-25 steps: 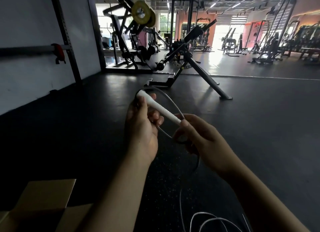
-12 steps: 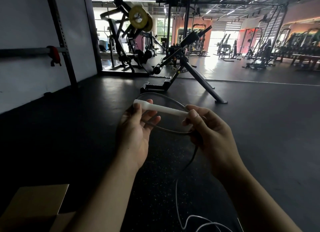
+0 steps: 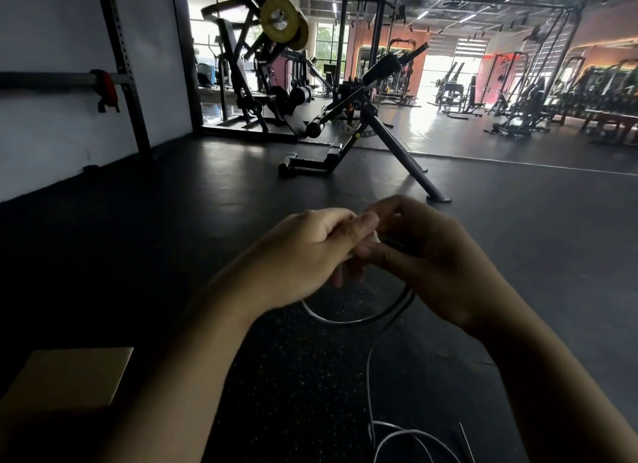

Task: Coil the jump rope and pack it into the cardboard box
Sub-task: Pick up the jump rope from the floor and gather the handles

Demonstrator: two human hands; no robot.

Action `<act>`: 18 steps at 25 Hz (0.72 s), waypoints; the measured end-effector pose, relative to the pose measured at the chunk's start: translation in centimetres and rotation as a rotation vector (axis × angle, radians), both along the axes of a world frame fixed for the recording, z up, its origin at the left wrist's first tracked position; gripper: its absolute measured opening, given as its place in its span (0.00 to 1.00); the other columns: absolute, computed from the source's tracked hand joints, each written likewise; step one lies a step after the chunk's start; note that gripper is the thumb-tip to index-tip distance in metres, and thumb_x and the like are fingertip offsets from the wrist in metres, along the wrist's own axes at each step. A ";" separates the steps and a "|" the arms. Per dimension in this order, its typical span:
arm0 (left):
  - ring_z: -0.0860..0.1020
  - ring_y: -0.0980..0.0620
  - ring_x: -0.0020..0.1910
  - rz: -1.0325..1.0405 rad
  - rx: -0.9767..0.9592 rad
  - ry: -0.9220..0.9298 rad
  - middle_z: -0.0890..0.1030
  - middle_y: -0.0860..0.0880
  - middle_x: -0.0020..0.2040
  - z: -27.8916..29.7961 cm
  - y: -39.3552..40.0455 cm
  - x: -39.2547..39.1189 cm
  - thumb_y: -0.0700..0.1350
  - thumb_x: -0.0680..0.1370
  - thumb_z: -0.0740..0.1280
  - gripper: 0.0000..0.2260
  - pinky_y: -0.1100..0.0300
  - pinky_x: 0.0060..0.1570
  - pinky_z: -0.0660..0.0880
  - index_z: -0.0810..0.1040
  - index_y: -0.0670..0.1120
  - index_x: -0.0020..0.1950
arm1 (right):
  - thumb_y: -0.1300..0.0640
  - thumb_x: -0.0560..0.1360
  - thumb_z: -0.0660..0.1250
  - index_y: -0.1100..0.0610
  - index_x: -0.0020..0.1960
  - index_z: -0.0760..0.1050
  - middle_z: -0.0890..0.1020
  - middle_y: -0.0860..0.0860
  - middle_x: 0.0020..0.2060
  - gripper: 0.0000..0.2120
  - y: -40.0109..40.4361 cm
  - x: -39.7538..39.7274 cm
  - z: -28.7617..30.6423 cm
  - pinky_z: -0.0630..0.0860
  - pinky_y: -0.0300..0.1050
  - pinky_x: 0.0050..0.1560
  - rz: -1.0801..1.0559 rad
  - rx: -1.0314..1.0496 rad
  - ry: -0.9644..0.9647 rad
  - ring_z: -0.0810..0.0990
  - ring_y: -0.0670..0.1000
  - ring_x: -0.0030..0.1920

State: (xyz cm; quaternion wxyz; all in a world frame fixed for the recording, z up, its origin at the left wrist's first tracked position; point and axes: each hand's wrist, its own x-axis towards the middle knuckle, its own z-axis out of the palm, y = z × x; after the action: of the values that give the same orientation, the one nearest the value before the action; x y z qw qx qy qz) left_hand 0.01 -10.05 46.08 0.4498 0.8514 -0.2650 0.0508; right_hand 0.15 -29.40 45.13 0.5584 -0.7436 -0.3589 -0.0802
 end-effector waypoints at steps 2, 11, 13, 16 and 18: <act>0.74 0.54 0.31 -0.041 -0.006 0.075 0.78 0.55 0.31 -0.2 0.0 -0.1 0.60 0.83 0.57 0.16 0.53 0.37 0.73 0.80 0.57 0.43 | 0.49 0.72 0.76 0.54 0.54 0.71 0.84 0.64 0.45 0.18 -0.4 0.2 0.0 0.80 0.67 0.55 -0.018 0.002 0.030 0.85 0.67 0.49; 0.66 0.57 0.30 -0.048 -0.515 0.119 0.69 0.56 0.31 -0.3 -0.8 0.0 0.60 0.78 0.60 0.17 0.62 0.33 0.64 0.76 0.46 0.46 | 0.33 0.76 0.63 0.61 0.53 0.79 0.80 0.54 0.37 0.30 -2.0 -0.2 0.2 0.73 0.51 0.38 -0.188 0.201 0.081 0.77 0.52 0.37; 0.64 0.56 0.30 -0.085 -0.784 0.163 0.66 0.54 0.32 -0.1 -1.4 -0.1 0.58 0.79 0.59 0.16 0.60 0.35 0.63 0.73 0.45 0.47 | 0.27 0.73 0.61 0.57 0.53 0.82 0.81 0.55 0.39 0.34 -1.8 0.0 -0.6 0.74 0.49 0.38 -0.193 0.240 0.182 0.78 0.53 0.38; 0.63 0.57 0.31 -0.142 -1.175 0.155 0.65 0.54 0.33 0.4 -1.9 0.4 0.55 0.83 0.56 0.14 0.63 0.35 0.65 0.72 0.47 0.46 | 0.26 0.73 0.61 0.57 0.54 0.82 0.82 0.58 0.40 0.35 -0.2 -0.1 -2.1 0.73 0.53 0.36 -0.114 0.234 0.267 0.77 0.56 0.35; 0.64 0.57 0.31 -0.134 -1.371 0.126 0.65 0.54 0.34 0.6 -1.8 0.7 0.56 0.85 0.53 0.16 0.64 0.36 0.69 0.71 0.49 0.45 | 0.33 0.77 0.60 0.57 0.56 0.80 0.82 0.59 0.40 0.28 1.2 -0.7 -2.8 0.73 0.56 0.37 -0.076 0.180 0.249 0.76 0.57 0.35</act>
State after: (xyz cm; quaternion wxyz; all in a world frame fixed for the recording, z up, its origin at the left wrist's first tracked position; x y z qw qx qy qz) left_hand 0.74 -11.90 46.70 0.9032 0.3580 -0.1983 0.1295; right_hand -0.52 -28.19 42.37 0.6595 -0.7078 -0.2499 -0.0403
